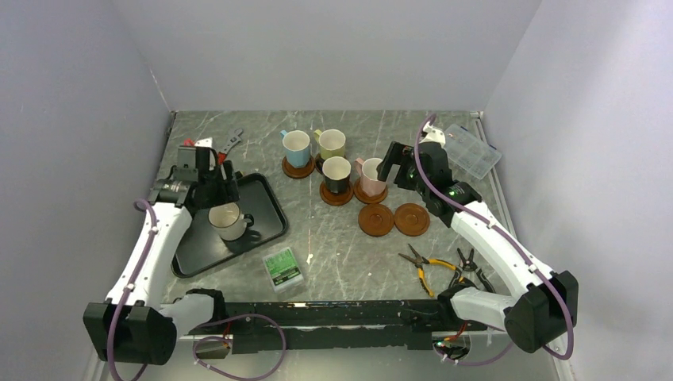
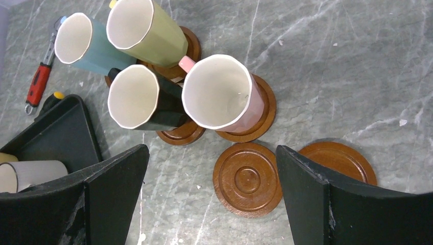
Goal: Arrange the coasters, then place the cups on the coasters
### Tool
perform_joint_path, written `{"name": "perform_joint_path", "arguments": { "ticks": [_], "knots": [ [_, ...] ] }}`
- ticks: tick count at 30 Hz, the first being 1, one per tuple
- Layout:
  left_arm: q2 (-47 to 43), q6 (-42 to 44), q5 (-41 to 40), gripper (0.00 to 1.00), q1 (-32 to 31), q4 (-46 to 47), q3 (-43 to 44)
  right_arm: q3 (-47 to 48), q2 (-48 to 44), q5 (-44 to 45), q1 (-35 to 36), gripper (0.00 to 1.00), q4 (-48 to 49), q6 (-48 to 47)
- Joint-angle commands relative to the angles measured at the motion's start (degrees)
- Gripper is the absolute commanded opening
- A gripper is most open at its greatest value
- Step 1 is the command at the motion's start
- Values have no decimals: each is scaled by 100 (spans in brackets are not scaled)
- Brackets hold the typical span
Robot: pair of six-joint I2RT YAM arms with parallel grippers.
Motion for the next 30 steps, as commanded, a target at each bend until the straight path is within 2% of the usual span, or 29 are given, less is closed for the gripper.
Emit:
{"name": "perform_joint_path", "arguments": {
  "ticks": [1, 5, 13, 21, 30],
  "knots": [
    [479, 383, -260, 78, 295, -494, 579, -24, -67, -266, -22, 100, 304, -57],
    [1133, 1062, -752, 73, 306, -613, 668, -76, -138, -423, -17, 100, 346, -75],
    [811, 2164, -404, 73, 310, 187, 41, -93, -267, -505, -44, 100, 330, -175],
    [1261, 2441, -317, 71, 287, 309, 70, -59, -387, -632, -58, 100, 216, -130],
    [1458, 2731, 94, 68, 249, 877, -78, -185, -612, -567, -63, 100, 131, -167]
  ]
}}
